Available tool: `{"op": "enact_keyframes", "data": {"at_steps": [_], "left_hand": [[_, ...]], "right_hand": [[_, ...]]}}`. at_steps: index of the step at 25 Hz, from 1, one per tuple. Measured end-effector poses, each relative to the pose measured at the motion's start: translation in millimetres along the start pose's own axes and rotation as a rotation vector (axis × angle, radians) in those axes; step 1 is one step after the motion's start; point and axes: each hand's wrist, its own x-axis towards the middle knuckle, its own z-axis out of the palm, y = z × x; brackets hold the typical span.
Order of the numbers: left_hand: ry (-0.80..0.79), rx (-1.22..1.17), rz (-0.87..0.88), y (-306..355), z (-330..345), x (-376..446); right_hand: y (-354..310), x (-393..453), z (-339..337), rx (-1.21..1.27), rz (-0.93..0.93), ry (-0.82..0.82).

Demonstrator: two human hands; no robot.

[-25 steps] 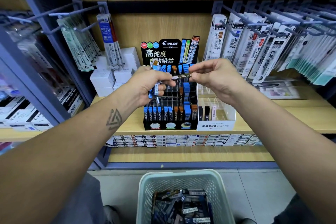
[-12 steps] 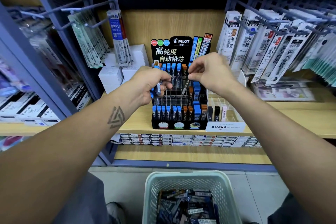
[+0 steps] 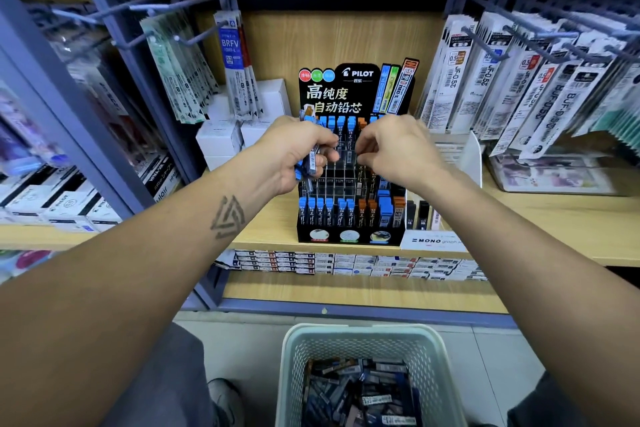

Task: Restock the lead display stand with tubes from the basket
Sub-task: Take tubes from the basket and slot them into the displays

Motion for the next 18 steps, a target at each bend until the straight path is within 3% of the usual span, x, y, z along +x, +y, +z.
{"op": "enact_keyframes", "data": {"at_steps": [5, 9, 11, 14, 16, 18], "left_hand": [[-0.058, 0.012, -0.024, -2.3, 1.5, -1.2], [-0.110, -0.047, -0.081, -6.6, 0.9, -0.6], [-0.124, -0.135, -0.090, -6.2, 1.9, -0.5], [-0.123, -0.258, -0.081, -4.2, 4.5, -0.1], [-0.123, -0.221, -0.060, -5.7, 8.5, -1.3], [-0.144, -0.062, -0.028, -10.9, 13.6, -3.5]], "right_hand": [[-0.7, -1.4, 12.5, -0.096, -0.057, -0.031], [1.3, -0.1, 7.0, -0.047, -0.041, 0.051], [-3.9, -2.7, -2.5, 0.286, 0.062, 0.003], [-13.9, -15.5, -12.8, 0.963, 0.260, -0.269], [-12.0, -20.6, -13.7, 1.000, 0.290, -0.317], [-5.5, -18.8, -16.0, 0.936, 0.297, -0.172]]}}
